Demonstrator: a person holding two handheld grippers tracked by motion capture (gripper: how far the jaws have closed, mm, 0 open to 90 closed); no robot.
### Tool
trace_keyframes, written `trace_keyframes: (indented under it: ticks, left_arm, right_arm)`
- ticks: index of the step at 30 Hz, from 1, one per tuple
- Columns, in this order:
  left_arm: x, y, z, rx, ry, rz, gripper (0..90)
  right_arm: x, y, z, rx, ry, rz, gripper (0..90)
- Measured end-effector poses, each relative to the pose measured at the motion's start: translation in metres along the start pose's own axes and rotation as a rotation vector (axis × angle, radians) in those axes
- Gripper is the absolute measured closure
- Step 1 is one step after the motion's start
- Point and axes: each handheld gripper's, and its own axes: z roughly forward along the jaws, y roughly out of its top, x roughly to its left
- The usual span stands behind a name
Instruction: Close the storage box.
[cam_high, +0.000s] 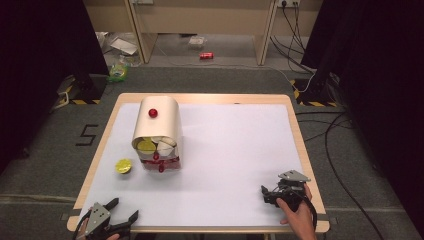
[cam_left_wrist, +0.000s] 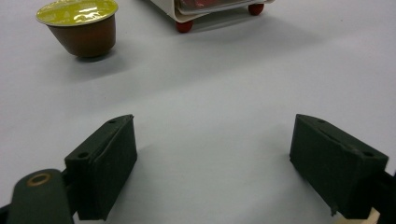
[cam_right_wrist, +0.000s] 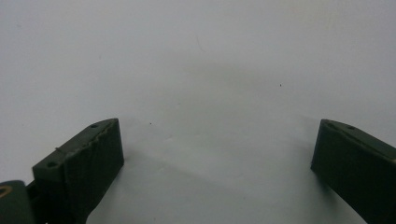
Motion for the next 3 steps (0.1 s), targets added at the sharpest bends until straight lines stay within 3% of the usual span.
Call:
trace_keyframes:
  ticks: [3]
  left_arm:
    - [0.0,0.0001,0.0001,0.0,0.0,-0.001,14.0]
  right_arm:
    - [0.0002,0.0,-0.0001,0.001,-0.001,0.002,2.4]
